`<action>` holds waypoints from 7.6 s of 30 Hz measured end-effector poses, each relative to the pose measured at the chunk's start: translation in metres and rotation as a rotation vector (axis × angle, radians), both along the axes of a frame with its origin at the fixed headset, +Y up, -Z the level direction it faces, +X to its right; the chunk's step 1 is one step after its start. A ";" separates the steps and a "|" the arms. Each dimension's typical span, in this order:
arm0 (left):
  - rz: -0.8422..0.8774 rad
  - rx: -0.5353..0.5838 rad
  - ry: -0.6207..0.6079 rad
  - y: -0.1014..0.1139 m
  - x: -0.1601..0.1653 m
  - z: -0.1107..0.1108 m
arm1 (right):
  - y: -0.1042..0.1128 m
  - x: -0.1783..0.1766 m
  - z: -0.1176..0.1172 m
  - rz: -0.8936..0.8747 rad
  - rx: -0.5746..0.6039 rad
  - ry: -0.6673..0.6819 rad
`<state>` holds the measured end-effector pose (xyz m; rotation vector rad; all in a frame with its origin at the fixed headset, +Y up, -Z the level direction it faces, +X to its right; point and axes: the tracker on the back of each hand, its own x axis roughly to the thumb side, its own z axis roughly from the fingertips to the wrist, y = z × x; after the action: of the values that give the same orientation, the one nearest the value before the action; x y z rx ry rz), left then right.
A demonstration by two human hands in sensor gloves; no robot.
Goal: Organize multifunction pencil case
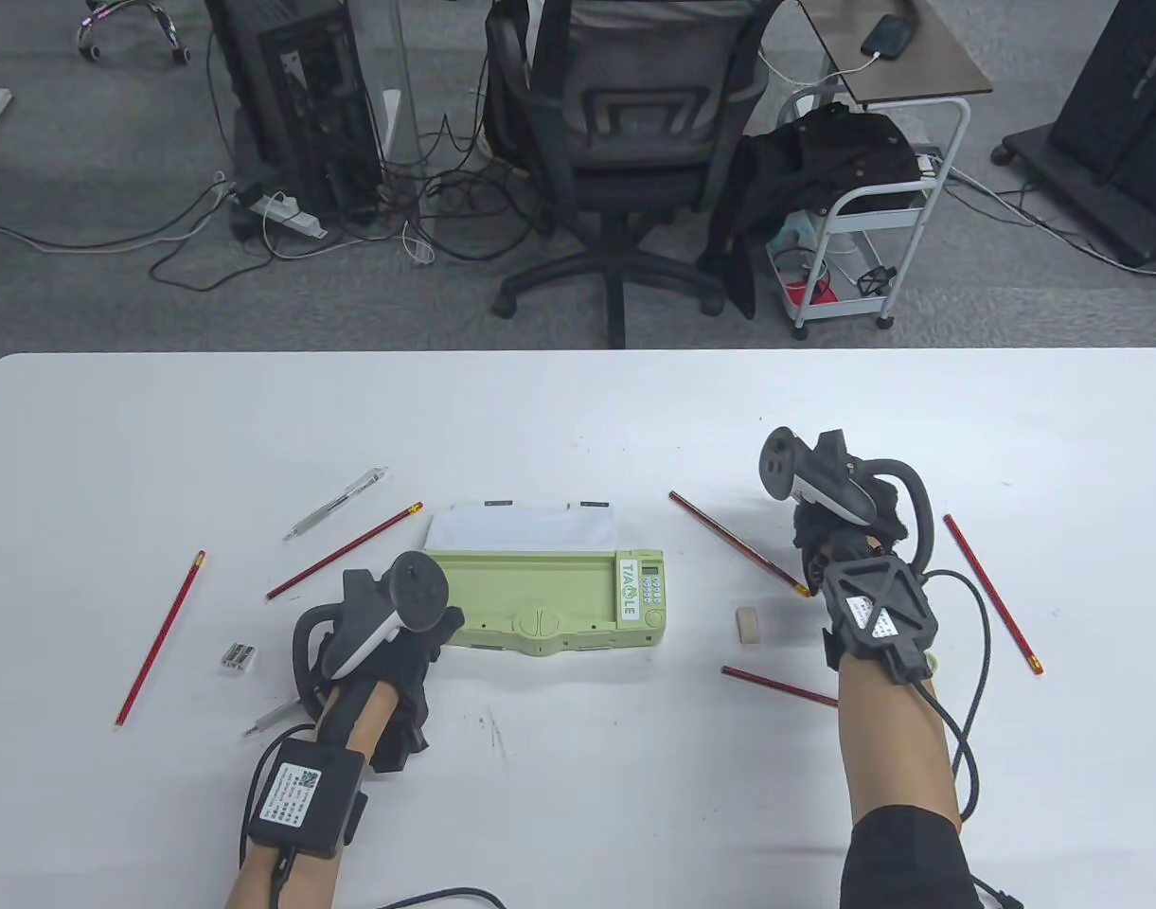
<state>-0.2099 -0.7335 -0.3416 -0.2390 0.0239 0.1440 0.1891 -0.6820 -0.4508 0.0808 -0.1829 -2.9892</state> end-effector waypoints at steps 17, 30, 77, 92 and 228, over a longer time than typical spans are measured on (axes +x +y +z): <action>0.108 -0.013 0.018 -0.002 -0.010 0.001 | 0.018 -0.206 0.055 -0.312 0.074 0.558; 0.090 -0.011 0.013 -0.002 -0.009 0.000 | -0.017 -0.209 0.048 -0.163 0.009 0.551; 0.083 -0.066 0.017 -0.001 -0.003 0.000 | -0.044 -0.113 0.106 -0.588 0.015 0.166; -0.005 -0.053 -0.011 0.006 0.002 0.004 | -0.057 -0.115 0.101 -0.614 -0.106 0.181; -0.182 0.186 -0.210 0.084 -0.023 0.010 | -0.062 -0.100 0.100 -0.718 -0.180 0.197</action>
<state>-0.2332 -0.6498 -0.3311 -0.0646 -0.1750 -0.0609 0.0894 -0.7441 -0.3507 -0.3784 -0.5609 -3.6321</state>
